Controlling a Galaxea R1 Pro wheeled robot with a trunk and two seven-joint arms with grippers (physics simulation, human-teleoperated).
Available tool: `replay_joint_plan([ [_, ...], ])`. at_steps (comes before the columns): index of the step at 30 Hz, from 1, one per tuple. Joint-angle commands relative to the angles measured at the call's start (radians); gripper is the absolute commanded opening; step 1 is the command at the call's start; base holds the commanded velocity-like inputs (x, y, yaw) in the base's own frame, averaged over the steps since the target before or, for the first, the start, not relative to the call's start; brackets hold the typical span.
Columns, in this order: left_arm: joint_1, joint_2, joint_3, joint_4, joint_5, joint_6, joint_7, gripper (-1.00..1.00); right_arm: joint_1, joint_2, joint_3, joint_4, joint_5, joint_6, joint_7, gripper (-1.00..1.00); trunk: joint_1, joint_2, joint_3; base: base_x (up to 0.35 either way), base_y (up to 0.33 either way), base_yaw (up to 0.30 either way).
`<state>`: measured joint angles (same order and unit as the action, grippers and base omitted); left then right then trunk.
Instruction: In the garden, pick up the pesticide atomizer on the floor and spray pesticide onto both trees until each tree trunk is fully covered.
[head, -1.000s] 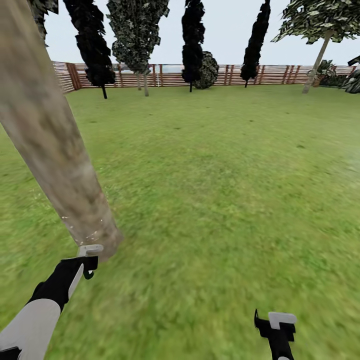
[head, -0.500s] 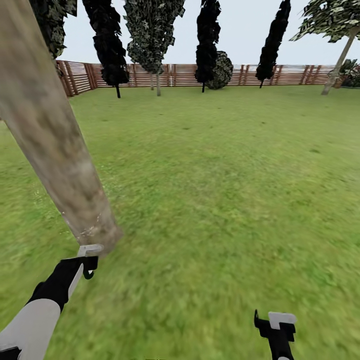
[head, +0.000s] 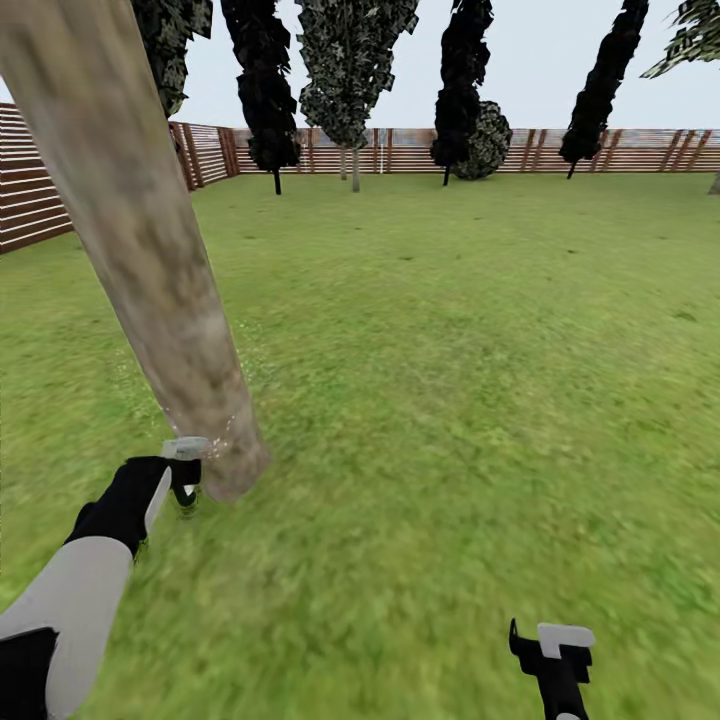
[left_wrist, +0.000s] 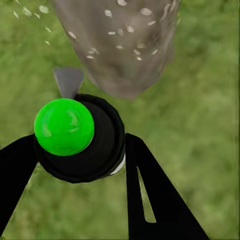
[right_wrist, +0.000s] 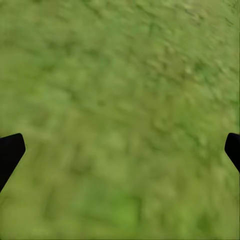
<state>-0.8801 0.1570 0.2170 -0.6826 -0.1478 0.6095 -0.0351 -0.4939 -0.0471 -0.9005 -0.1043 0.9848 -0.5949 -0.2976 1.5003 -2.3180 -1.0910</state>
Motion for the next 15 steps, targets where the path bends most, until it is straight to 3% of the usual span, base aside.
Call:
replay_joint_plan([
  [1,-0.005,0.008,0.0,0.0,0.001,0.003,-0.001,-1.0,0.0,0.0,0.0,-0.001,0.0,0.0,0.0,1.0,0.0,0.0,0.0,0.0,0.0,0.009],
  [2,-0.005,0.031,-0.001,0.0,0.0,0.004,-0.003,-1.0,0.0,0.0,0.0,-0.001,0.0,0.001,0.0,1.0,0.0,0.0,0.0,0.0,0.0,0.003],
  [4,0.003,0.044,-0.003,0.0,0.001,0.002,-0.003,-1.0,0.0,0.0,0.0,-0.001,0.0,0.0,0.0,1.0,0.0,0.0,0.0,0.0,0.0,0.001],
  [9,0.007,0.024,0.0,0.0,0.003,-0.002,-0.003,-1.0,0.0,0.0,0.0,-0.002,0.0,0.0,0.0,1.0,0.0,0.0,0.0,0.0,0.0,0.0],
  [12,0.007,0.01,-0.039,0.0,0.003,-0.001,-0.003,-1.0,0.0,0.0,0.0,-0.002,0.0,0.0,0.0,1.0,0.0,0.0,0.0,0.0,0.0,0.099],
  [15,0.002,0.011,-0.05,-0.041,0.007,0.003,-0.005,-1.0,0.0,0.0,0.0,-0.002,0.0,0.0,0.0,1.0,0.0,0.0,0.0,0.0,0.0,0.216],
])
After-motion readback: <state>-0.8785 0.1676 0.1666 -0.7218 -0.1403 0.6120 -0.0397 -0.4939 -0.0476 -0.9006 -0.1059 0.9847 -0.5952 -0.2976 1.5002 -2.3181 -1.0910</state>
